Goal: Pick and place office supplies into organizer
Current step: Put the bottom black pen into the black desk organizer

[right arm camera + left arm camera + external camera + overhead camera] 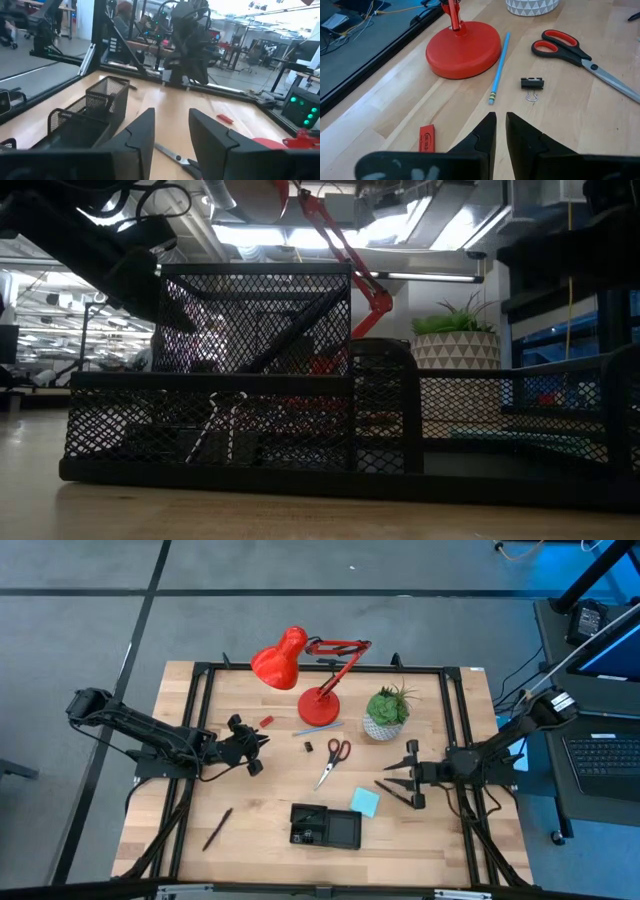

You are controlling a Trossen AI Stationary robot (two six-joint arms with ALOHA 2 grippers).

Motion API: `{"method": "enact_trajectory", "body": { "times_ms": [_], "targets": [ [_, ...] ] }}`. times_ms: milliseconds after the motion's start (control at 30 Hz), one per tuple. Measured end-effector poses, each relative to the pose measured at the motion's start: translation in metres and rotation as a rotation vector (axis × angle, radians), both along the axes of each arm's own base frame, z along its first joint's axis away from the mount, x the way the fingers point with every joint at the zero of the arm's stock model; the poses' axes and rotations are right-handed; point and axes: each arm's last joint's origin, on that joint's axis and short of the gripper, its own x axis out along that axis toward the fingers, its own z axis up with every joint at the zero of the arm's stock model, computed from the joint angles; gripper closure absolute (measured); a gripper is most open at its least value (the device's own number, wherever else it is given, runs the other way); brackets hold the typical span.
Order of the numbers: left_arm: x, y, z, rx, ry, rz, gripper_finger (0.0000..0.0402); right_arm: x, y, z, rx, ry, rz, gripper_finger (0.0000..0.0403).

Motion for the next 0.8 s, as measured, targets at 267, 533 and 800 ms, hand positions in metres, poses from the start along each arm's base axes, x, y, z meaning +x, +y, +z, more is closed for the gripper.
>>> {"method": "enact_trajectory", "body": {
  "times_ms": [267, 533, 800],
  "targets": [
    [0.001, 0.0, 0.001, 0.025, 0.007, -0.018, 0.0353, 0.001, -0.009, 0.001, -0.03, 0.012, -0.055, 0.028],
    [0.003, 0.0, 0.004, 0.03, -0.044, 0.005, 0.0292, 0.008, -0.032, 0.003, -0.047, 0.016, -0.031, 0.028],
    [0.004, 0.001, 0.007, 0.042, -0.076, 0.031, 0.0268, 0.01, -0.056, 0.001, -0.017, 0.044, 0.009, 0.028]
  ]
}}
